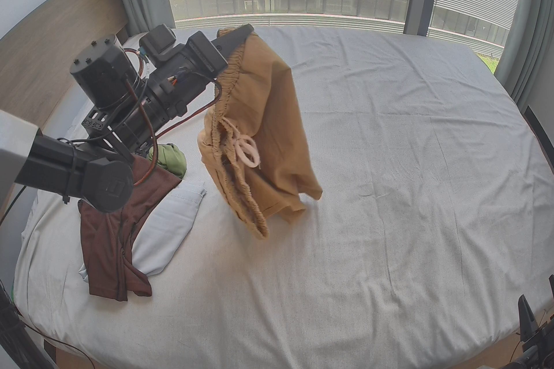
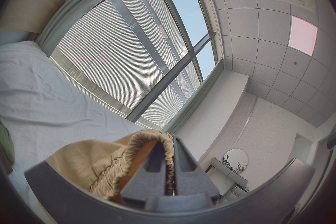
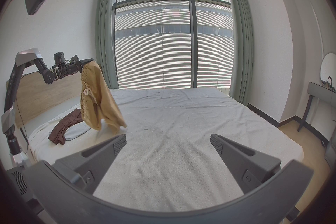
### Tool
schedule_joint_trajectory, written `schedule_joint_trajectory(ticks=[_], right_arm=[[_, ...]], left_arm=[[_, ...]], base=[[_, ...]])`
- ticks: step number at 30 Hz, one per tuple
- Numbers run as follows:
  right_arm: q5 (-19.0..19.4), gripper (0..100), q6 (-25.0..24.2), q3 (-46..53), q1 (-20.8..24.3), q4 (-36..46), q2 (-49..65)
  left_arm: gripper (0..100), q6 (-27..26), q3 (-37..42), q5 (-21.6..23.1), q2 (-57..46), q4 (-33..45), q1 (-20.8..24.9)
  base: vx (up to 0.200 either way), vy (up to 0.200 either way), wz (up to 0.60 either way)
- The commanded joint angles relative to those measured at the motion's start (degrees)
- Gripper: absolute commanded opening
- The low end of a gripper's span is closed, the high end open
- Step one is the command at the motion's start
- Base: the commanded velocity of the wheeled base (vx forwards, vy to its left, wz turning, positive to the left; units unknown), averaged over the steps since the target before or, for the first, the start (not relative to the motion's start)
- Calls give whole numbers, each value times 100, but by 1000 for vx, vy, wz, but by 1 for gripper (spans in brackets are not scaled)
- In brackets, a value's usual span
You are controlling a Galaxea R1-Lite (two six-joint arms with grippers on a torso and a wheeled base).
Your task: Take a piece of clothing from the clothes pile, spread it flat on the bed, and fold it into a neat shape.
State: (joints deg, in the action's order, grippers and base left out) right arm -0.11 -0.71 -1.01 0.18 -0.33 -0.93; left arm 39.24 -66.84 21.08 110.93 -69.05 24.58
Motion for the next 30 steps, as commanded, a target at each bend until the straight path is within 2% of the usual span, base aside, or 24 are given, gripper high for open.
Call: schedule_joint_trajectory(ticks=[1,7,11,18,26,30], right_arm=[[2,100,0,101,-1,-2,93],[-7,100,0,101,-1,-2,93],[2,100,0,101,-1,-2,93],[-7,100,0,101,-1,-2,93],[-7,100,9,101,-1,-2,93],[-7,100,0,101,-1,-2,93]], left_arm=[[0,22,-75,2,86,-21,144],[0,462,-57,10,-160,-232,408],[0,760,48,37,-318,-293,425],[0,760,338,186,-125,-381,434],[0,840,251,213,-142,-1128,724],[0,1050,207,213,-177,-1357,829]], base=[[0,0,0],[0,0,0],[0,0,0],[0,0,0],[0,0,0],[0,0,0]])
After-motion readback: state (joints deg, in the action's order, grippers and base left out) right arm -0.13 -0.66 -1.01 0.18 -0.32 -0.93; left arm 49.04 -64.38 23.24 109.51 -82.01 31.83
